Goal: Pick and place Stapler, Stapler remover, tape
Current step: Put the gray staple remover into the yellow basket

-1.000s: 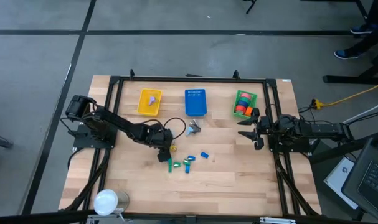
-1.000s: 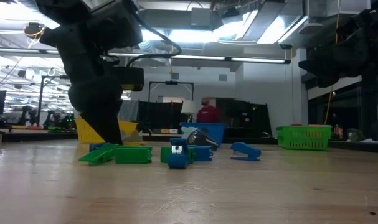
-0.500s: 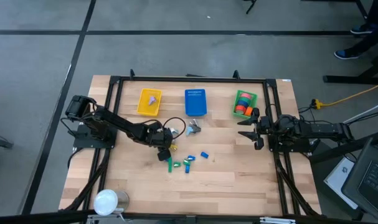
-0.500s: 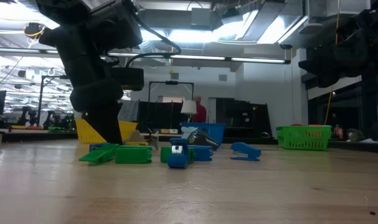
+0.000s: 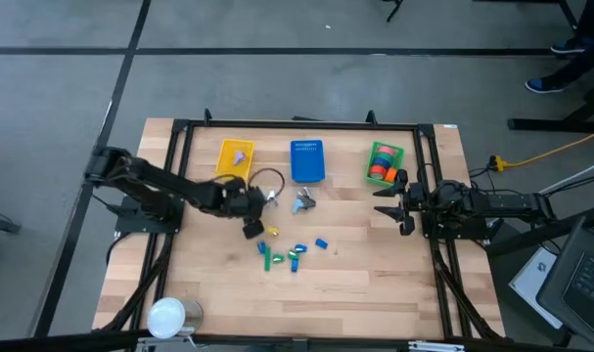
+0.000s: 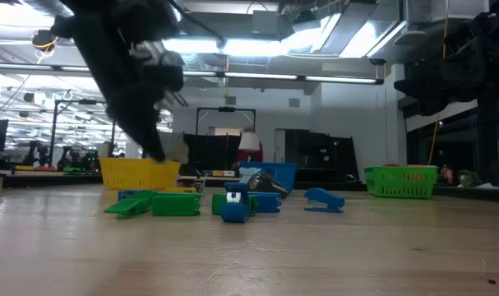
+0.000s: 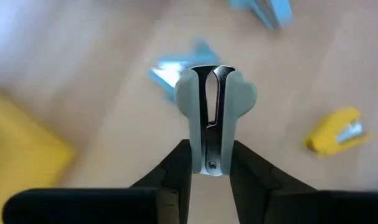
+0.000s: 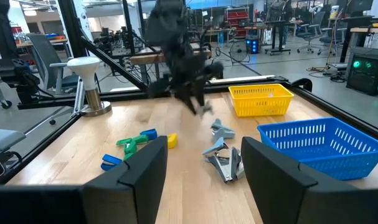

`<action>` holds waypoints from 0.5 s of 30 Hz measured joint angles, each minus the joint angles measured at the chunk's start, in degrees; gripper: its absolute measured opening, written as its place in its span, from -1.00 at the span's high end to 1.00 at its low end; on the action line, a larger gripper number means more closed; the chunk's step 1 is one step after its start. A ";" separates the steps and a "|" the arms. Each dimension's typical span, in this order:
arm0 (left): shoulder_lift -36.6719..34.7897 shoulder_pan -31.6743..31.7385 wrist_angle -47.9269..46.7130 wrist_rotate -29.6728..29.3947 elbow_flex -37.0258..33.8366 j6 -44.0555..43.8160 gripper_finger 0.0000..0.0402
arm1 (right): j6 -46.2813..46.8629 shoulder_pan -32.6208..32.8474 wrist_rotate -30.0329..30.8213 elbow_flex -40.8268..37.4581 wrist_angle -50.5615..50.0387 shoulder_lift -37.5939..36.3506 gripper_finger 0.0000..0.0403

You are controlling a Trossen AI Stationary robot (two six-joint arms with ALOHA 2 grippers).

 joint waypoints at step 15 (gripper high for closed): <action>-17.00 18.44 -10.09 -7.94 0.11 -1.09 0.62 | 0.00 0.02 0.00 -0.01 -0.01 0.01 -0.04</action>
